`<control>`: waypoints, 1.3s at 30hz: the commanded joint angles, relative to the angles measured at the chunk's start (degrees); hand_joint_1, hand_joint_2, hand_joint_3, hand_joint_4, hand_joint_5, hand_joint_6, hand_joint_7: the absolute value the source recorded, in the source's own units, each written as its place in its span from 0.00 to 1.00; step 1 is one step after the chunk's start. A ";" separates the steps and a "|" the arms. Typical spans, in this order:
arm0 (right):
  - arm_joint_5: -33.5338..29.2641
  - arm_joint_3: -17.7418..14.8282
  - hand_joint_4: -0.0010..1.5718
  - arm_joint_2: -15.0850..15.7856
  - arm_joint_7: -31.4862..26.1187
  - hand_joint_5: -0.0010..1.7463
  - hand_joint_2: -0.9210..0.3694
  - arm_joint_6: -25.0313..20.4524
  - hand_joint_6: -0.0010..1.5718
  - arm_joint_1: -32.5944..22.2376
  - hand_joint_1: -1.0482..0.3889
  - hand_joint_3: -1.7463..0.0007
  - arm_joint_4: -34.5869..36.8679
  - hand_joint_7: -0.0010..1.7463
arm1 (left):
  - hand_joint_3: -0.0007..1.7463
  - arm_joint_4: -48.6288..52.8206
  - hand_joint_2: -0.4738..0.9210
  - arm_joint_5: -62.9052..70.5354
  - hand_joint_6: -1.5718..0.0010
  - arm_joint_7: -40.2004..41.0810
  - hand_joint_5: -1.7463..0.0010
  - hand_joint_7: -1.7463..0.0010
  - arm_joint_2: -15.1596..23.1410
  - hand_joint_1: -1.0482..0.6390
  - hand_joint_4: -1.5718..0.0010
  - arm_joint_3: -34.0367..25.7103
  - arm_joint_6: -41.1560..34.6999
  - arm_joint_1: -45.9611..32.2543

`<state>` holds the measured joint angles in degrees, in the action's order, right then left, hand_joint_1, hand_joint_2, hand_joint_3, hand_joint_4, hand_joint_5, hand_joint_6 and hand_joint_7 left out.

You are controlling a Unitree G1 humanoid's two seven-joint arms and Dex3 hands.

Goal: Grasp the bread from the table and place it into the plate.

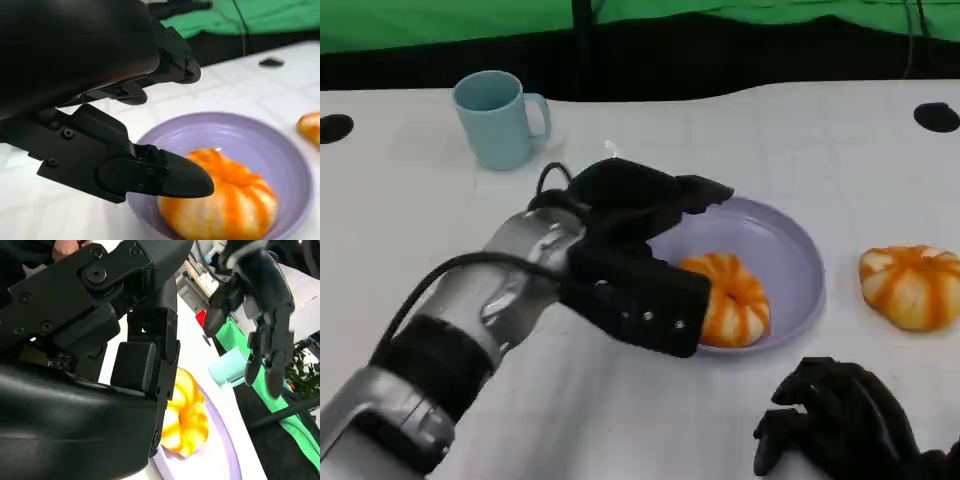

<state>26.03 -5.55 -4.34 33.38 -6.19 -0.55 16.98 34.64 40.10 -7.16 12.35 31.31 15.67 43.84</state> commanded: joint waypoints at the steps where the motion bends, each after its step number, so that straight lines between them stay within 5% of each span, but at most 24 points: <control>1: 0.74 -0.89 1.00 0.65 0.32 0.43 0.14 0.24 1.00 -0.26 0.01 1.00 -0.16 0.21 | 0.18 -4.65 1.00 -4.56 0.71 4.45 0.82 0.94 2.53 0.19 0.63 -4.56 5.66 -6.21; 5: 0.70 -1.02 1.00 0.65 0.30 0.42 0.14 0.10 1.00 -0.33 0.01 1.00 -0.32 0.20 | 0.19 -6.42 1.00 -7.59 0.66 6.02 0.79 0.93 2.96 0.23 0.59 -7.11 9.49 -10.01; 7: 0.73 -1.05 1.00 0.62 -0.02 0.42 0.14 -0.32 1.00 -0.53 0.01 1.00 -0.72 0.20 | 0.18 -7.42 1.00 -11.47 0.59 7.27 0.69 0.92 3.09 0.28 0.56 -9.63 13.61 -13.88; 10: 0.61 -1.03 1.00 0.67 -0.17 0.43 0.14 -0.46 1.00 -0.78 0.01 1.00 -1.16 0.21 | 0.17 -8.99 1.00 -16.59 0.48 6.67 0.37 0.85 2.61 0.30 0.59 -12.37 16.60 -18.80; 11: 0.64 -1.09 1.00 0.73 0.12 0.43 0.14 -0.27 1.00 -0.77 0.01 1.00 -1.05 0.21 | 0.18 -9.30 1.00 -18.53 0.48 5.70 0.25 0.74 2.53 0.30 0.60 -12.96 17.58 -20.11; 12: 0.74 -1.17 1.00 0.77 0.43 0.43 0.14 -0.13 1.00 -0.73 0.01 1.00 -0.90 0.21 | 0.18 -9.55 1.00 -20.56 0.57 4.51 0.12 0.46 2.48 0.31 0.60 -13.44 18.43 -21.24; 14: 0.98 -1.42 1.00 0.82 0.80 0.43 0.14 -0.09 1.00 -0.67 0.02 1.00 -0.61 0.20 | 0.19 -10.12 1.00 -26.94 0.64 0.71 0.03 0.22 1.96 0.31 0.59 -14.66 19.85 -24.16; 22: 0.81 -1.65 0.99 0.93 0.74 0.43 0.14 -0.48 1.00 -0.45 0.01 1.00 -0.41 0.20 | 0.19 -15.34 1.00 -43.02 0.69 -8.58 0.00 0.01 -0.99 0.30 0.56 -18.52 17.06 -33.54; 39: 1.29 -1.99 0.99 1.32 0.94 0.42 0.15 -1.66 1.00 -0.13 0.02 1.00 -0.87 0.19 | 0.18 -26.00 1.00 -76.47 0.62 -28.73 0.00 0.00 -8.26 0.23 0.48 -27.97 -12.19 -47.53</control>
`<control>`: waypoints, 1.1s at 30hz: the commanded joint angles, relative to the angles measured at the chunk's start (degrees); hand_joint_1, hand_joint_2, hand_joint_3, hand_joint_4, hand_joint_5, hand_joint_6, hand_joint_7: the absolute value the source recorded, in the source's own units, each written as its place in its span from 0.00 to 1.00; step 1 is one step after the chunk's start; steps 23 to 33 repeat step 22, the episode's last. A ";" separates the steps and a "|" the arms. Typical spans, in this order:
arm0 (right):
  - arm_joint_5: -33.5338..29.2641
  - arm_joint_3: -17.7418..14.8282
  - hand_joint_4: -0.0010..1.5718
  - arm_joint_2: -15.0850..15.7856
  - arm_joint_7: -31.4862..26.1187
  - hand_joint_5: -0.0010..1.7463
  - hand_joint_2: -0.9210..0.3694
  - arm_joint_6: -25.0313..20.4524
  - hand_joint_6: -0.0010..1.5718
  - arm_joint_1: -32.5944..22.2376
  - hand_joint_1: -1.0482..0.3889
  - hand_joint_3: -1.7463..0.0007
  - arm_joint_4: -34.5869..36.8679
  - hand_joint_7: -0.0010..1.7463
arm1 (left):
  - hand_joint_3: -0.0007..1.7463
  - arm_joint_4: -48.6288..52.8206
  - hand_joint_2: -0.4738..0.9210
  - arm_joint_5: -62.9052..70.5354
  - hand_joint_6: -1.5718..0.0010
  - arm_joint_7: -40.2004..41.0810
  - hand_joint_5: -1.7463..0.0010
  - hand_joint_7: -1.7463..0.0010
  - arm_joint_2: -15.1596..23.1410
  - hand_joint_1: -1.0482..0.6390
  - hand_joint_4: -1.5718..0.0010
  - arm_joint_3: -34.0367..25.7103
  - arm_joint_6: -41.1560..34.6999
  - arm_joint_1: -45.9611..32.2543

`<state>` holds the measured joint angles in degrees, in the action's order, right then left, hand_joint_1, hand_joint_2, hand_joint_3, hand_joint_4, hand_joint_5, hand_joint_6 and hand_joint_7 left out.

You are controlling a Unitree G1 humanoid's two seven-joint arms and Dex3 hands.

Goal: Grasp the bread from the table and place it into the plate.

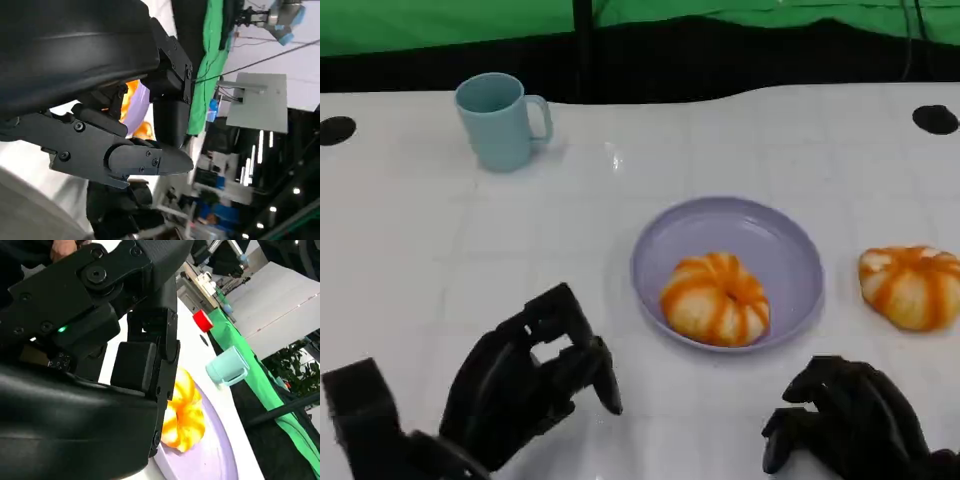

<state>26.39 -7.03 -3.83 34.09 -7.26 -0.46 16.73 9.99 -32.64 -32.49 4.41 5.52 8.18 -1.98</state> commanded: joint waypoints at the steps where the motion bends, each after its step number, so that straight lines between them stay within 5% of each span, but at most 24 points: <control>1: 1.02 -0.55 0.99 0.88 0.33 0.42 0.15 -0.65 1.00 -0.24 0.02 1.00 -0.66 0.19 | 0.18 -1.08 1.00 -4.76 0.61 -4.94 0.00 0.00 -0.17 0.23 0.47 -2.66 -6.32 -1.71; 7: 0.88 -0.62 1.00 1.30 0.62 0.42 0.14 0.06 1.00 -0.41 0.01 1.00 -0.56 0.20 | 0.14 0.29 1.00 -6.82 0.58 -9.53 0.00 0.00 0.10 0.22 0.44 -5.18 -13.58 -0.86; 33: 1.13 -1.19 1.00 1.65 0.75 0.43 0.14 0.24 1.00 0.49 0.01 1.00 0.90 0.21 | 0.13 5.57 1.00 -4.36 0.58 -12.58 0.00 0.00 -2.39 0.23 0.43 -7.98 -13.71 1.93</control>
